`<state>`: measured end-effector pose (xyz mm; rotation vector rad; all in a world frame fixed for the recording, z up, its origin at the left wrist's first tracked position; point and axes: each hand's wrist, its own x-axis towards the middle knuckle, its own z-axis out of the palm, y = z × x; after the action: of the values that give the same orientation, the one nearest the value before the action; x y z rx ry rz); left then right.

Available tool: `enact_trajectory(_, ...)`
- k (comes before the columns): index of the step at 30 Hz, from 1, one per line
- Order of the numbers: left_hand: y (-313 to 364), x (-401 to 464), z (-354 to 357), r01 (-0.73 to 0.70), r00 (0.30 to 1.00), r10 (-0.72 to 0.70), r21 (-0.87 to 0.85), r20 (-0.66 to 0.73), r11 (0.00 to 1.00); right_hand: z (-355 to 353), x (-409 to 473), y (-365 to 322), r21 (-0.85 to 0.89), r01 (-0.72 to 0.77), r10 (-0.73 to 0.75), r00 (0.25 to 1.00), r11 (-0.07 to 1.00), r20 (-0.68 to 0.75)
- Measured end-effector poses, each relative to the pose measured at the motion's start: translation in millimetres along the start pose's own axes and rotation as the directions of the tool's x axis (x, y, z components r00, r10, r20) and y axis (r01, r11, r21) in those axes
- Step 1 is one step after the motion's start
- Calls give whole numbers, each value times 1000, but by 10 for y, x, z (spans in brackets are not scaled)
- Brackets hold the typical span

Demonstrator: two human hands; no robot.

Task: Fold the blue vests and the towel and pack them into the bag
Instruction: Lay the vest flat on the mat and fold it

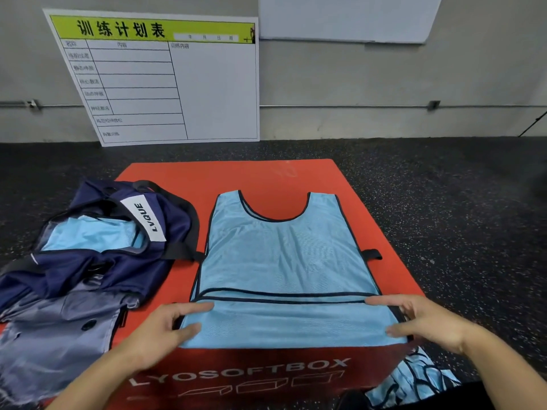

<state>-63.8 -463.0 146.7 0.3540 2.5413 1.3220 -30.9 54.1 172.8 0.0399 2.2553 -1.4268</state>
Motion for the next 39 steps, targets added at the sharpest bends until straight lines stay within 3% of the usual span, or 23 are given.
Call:
enact_trajectory(8, 168, 32, -110, 20, 1000, -20, 46, 6, 999, 7, 9, -127, 2, 14, -14, 1000, 1000, -6)
enact_trajectory(16, 144, 563, -306, 13, 996, -13, 1, -85, 1000, -170, 414, -339, -17, 121, -122, 976, 992, -178)
enact_trajectory(34, 58, 2093, -482, 37, 972, -44, -37, -230, 999, -627, 1606, -660, 72, 88, -66, 963, 994, -261)
enact_trajectory(39, 98, 2432, -517, 63, 967, -57, 15, -250, 998, -752, 2000, -644, -16, 78, -79, 952, 997, -296)
